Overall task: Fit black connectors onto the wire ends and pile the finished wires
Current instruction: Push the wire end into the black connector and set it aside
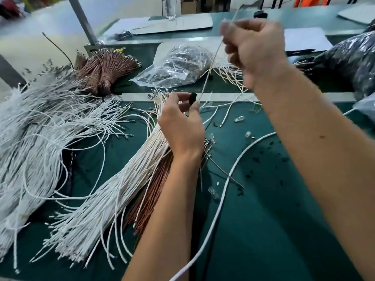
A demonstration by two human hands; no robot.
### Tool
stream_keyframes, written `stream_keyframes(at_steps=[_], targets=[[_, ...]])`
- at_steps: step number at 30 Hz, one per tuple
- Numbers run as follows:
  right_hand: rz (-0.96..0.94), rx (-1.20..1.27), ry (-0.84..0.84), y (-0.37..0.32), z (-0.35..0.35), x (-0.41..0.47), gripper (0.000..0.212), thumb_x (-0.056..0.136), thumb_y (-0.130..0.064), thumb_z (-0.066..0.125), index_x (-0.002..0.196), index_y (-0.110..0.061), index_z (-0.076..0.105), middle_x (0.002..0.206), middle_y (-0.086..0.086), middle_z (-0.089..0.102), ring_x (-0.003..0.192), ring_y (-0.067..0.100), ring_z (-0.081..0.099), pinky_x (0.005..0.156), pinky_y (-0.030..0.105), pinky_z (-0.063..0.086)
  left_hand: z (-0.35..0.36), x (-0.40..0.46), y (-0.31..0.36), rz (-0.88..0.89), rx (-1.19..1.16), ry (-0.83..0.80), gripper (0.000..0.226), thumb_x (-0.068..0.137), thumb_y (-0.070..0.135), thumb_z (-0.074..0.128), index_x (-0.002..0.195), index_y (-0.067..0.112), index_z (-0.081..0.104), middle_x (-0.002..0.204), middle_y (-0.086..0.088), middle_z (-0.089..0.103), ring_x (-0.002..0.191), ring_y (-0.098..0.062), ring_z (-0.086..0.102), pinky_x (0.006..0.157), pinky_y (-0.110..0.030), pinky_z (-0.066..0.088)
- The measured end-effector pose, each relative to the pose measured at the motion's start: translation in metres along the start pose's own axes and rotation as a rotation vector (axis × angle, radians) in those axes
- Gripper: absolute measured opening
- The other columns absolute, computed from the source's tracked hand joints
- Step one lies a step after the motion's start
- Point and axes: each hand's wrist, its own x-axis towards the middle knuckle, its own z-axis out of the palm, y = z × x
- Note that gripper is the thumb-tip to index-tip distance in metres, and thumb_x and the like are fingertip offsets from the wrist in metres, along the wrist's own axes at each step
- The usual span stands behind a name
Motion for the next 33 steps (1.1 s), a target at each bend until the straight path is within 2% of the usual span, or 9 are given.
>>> stream_keyframes(at_steps=[3,6,8,11,15,19,27,30,33], targets=[[-0.066,0.147,0.102,-0.024,-0.036,0.017,0.020,0.092,-0.001,0.072,0.076,-0.007,0.060,0.065,0.001,0.061,0.053,0.007,0.055,0.050,0.017,0.045,0.004,-0.006,0.004,0.078,0.007,-0.096,0.017,0.086,0.011,0.080,0.100,0.013,0.071,0.083,0.018,0.064,0.081,-0.007,0.070,0.077,-0.030,0.061],[-0.069,0.264,0.168,-0.031,-0.076,0.025,0.022,0.100,-0.001,0.059,0.081,-0.009,0.054,0.073,0.001,0.054,0.056,0.005,0.054,0.056,0.016,0.048,0.008,-0.009,0.007,0.126,-0.015,-0.282,0.020,0.084,0.011,0.082,0.101,0.011,0.073,0.089,0.006,0.074,0.077,-0.003,0.072,0.064,-0.029,0.062],[-0.066,0.285,0.200,-0.032,-0.102,0.020,0.015,0.100,-0.007,0.064,0.089,-0.007,0.055,0.076,0.002,0.055,0.060,0.007,0.057,0.061,0.017,0.051,0.013,-0.015,0.010,0.114,-0.056,-0.362,0.020,0.084,0.011,0.082,0.102,0.009,0.073,0.087,0.002,0.076,0.066,-0.003,0.069,0.052,-0.027,0.057],[0.000,0.188,0.184,-0.022,-0.126,-0.004,0.031,0.091,-0.026,0.078,0.104,-0.004,0.060,0.080,0.003,0.060,0.065,0.009,0.062,0.063,0.020,0.053,0.022,-0.028,0.018,-0.146,-0.394,-0.429,0.016,0.085,0.010,0.081,0.098,0.009,0.072,0.085,-0.007,0.078,0.053,-0.006,0.060,0.045,-0.019,0.044],[0.223,-0.190,-0.095,0.031,-0.127,-0.068,0.028,0.076,-0.037,0.082,0.089,-0.013,0.077,0.080,0.002,0.073,0.061,0.006,0.061,0.052,0.019,0.051,0.039,-0.048,0.024,-0.355,-0.558,-0.548,0.010,0.089,0.005,0.075,0.096,0.008,0.069,0.075,-0.005,0.076,0.042,-0.002,0.048,0.041,-0.014,0.038],[0.237,-0.141,-0.021,0.059,-0.127,-0.096,0.002,0.082,-0.019,0.082,0.081,-0.018,0.081,0.078,0.000,0.077,0.063,0.003,0.062,0.048,0.017,0.048,0.046,-0.059,0.021,-0.336,-0.473,-0.617,0.012,0.086,0.005,0.078,0.093,0.009,0.069,0.060,0.004,0.067,0.039,-0.006,0.045,0.040,-0.016,0.038],[0.108,-0.066,0.080,0.061,-0.133,-0.096,0.013,0.091,-0.013,0.077,0.079,-0.017,0.074,0.071,-0.002,0.071,0.059,0.008,0.062,0.044,0.019,0.046,0.044,-0.056,0.016,-0.289,-0.461,-0.682,0.017,0.083,0.000,0.080,0.095,-0.002,0.069,0.089,-0.013,0.076,0.049,-0.015,0.056,0.052,-0.024,0.050],[0.112,0.041,0.085,0.060,-0.142,-0.092,0.012,0.100,-0.012,0.066,0.087,-0.013,0.066,0.086,0.007,0.076,0.063,0.012,0.065,0.043,0.020,0.044,0.040,-0.048,0.012,-0.323,-0.458,-0.677,0.015,0.081,-0.002,0.079,0.093,0.005,0.072,0.085,-0.009,0.075,0.056,-0.013,0.060,0.053,-0.019,0.048],[0.222,-0.026,0.050,0.066,-0.140,-0.092,0.018,0.102,-0.020,0.064,0.087,-0.010,0.065,0.082,0.008,0.075,0.059,0.012,0.065,0.042,0.020,0.044,0.040,-0.046,0.011,-0.337,-0.432,-0.701,0.016,0.081,0.001,0.081,0.094,0.008,0.073,0.079,-0.008,0.074,0.056,-0.010,0.060,0.051,-0.015,0.045]])
